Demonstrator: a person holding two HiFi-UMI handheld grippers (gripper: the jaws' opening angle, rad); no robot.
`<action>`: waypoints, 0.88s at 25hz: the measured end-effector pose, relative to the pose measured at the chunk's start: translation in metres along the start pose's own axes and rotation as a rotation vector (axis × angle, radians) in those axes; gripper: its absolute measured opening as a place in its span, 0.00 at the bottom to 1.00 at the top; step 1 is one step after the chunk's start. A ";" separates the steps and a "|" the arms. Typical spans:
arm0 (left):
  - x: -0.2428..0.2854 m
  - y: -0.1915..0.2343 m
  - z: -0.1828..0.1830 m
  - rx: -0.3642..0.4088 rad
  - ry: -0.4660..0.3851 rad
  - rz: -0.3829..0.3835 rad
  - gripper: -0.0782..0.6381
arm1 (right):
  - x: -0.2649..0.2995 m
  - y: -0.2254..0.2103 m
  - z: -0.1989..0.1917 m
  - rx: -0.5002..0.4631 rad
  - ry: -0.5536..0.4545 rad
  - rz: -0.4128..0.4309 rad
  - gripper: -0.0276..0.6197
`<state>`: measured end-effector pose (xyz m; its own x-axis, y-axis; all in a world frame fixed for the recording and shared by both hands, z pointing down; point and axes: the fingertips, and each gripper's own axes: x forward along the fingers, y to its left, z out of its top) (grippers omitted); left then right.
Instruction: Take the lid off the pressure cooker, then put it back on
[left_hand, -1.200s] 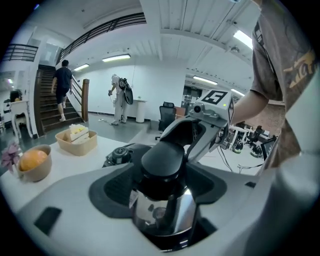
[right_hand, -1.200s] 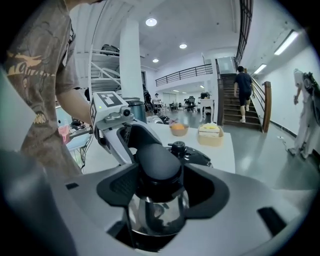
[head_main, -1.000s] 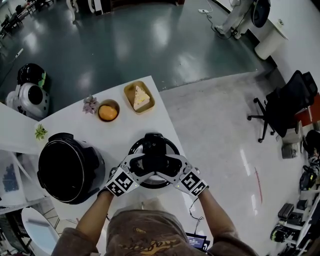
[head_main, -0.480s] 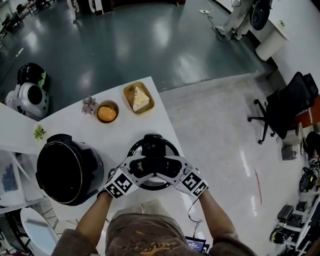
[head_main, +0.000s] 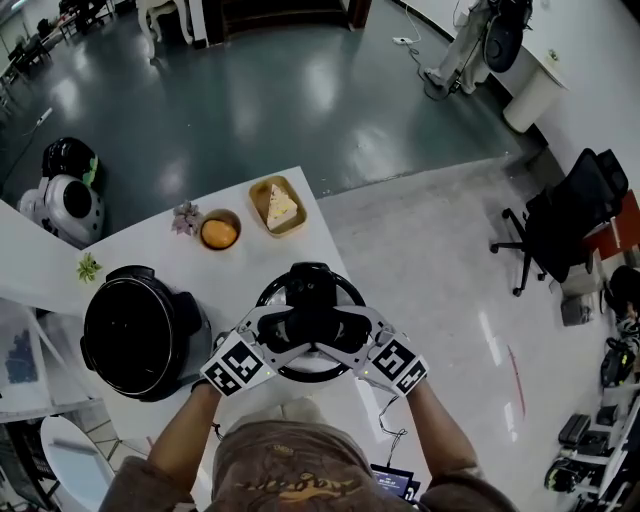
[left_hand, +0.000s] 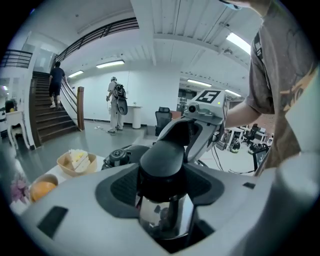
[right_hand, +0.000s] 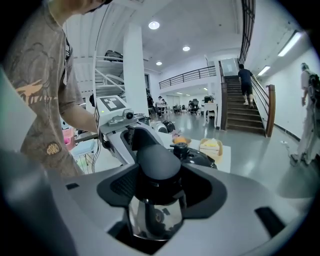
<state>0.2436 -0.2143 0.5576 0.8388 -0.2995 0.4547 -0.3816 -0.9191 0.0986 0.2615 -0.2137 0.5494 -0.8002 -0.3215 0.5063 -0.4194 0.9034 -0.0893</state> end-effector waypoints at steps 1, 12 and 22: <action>-0.004 -0.001 0.007 0.008 -0.004 0.003 0.48 | -0.004 0.001 0.007 -0.004 -0.006 -0.003 0.45; -0.058 -0.010 0.073 0.057 -0.022 0.031 0.48 | -0.039 0.023 0.083 -0.044 -0.050 -0.024 0.45; -0.097 -0.014 0.093 0.051 -0.025 0.111 0.48 | -0.041 0.044 0.121 -0.106 -0.077 0.016 0.45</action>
<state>0.2035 -0.1962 0.4295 0.8021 -0.4058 0.4382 -0.4527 -0.8916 0.0031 0.2236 -0.1950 0.4207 -0.8388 -0.3236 0.4379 -0.3617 0.9323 -0.0039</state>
